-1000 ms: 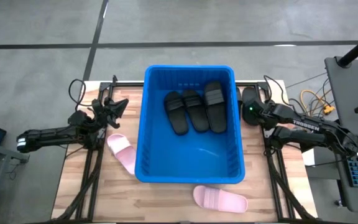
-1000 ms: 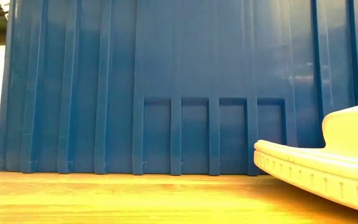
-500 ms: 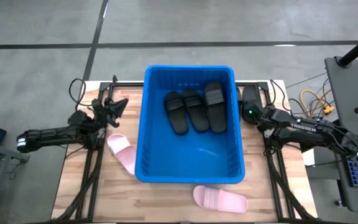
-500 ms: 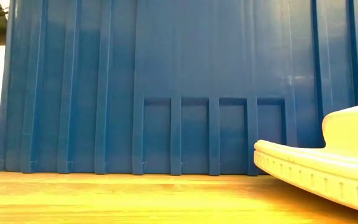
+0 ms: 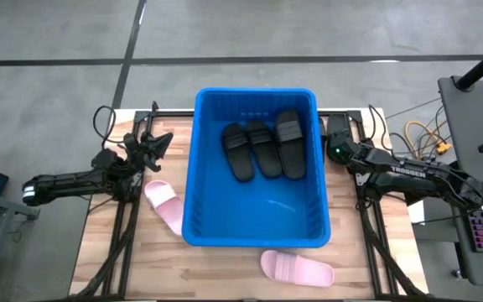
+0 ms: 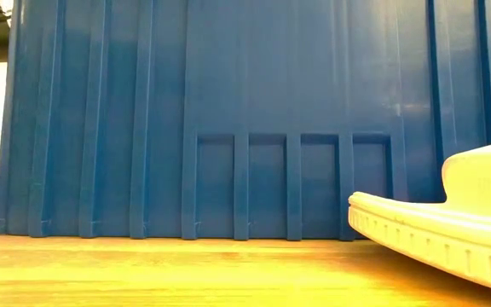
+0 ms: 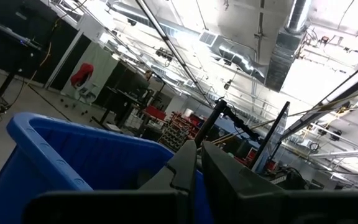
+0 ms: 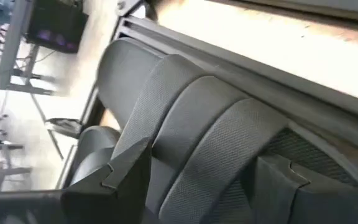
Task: Pick and place slides into bin
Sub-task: Put the black slides into the blue organizer bin
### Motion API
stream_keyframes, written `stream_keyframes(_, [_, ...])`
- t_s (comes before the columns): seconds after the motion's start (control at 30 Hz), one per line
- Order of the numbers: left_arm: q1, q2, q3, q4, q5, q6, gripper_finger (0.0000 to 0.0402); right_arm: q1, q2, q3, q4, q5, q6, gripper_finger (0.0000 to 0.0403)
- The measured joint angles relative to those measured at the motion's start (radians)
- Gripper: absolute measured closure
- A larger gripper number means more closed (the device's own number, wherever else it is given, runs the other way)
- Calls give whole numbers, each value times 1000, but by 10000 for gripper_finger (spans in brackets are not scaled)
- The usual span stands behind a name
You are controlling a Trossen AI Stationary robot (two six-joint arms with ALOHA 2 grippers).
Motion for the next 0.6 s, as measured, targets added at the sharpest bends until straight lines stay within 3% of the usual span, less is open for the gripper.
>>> stream_keyframes(0.6, [0,6,0,-1,0,0,391,0,-2,-69,163,2,54,209])
